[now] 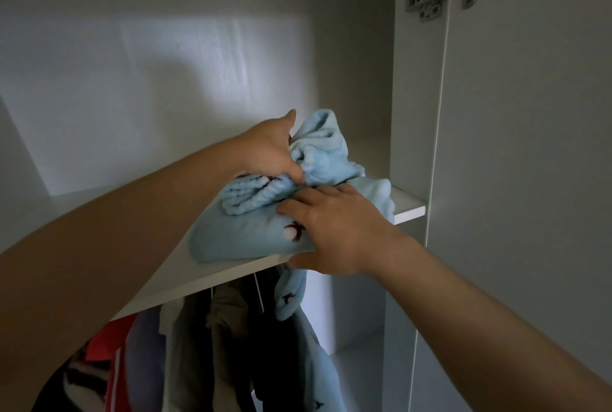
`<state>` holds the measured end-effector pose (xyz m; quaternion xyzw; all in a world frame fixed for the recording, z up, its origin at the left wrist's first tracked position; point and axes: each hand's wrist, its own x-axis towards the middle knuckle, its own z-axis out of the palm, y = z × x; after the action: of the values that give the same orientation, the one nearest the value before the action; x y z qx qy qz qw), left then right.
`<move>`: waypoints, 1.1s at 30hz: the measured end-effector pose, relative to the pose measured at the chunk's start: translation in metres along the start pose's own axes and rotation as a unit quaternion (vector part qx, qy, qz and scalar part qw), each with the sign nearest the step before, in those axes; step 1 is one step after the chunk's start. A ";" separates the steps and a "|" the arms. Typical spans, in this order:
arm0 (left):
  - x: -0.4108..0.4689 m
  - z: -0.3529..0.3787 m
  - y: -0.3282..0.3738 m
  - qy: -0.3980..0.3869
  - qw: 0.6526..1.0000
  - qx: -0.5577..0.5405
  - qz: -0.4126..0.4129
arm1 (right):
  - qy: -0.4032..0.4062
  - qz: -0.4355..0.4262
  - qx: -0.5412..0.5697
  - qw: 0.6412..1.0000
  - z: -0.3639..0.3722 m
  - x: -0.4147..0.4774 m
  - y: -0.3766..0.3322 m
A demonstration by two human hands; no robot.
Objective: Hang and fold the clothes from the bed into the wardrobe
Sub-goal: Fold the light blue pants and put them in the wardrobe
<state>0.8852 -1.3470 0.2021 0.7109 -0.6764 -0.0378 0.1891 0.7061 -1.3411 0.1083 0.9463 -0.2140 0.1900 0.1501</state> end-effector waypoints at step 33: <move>-0.042 0.046 -0.055 0.166 0.940 0.216 0.204 | 0.044 0.107 0.077 0.990 0.047 0.033 0.024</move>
<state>0.9198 -1.3153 0.1335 0.5780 -0.7576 0.2669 0.1441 0.7364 -1.3905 0.0851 0.9175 -0.2916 0.2624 0.0653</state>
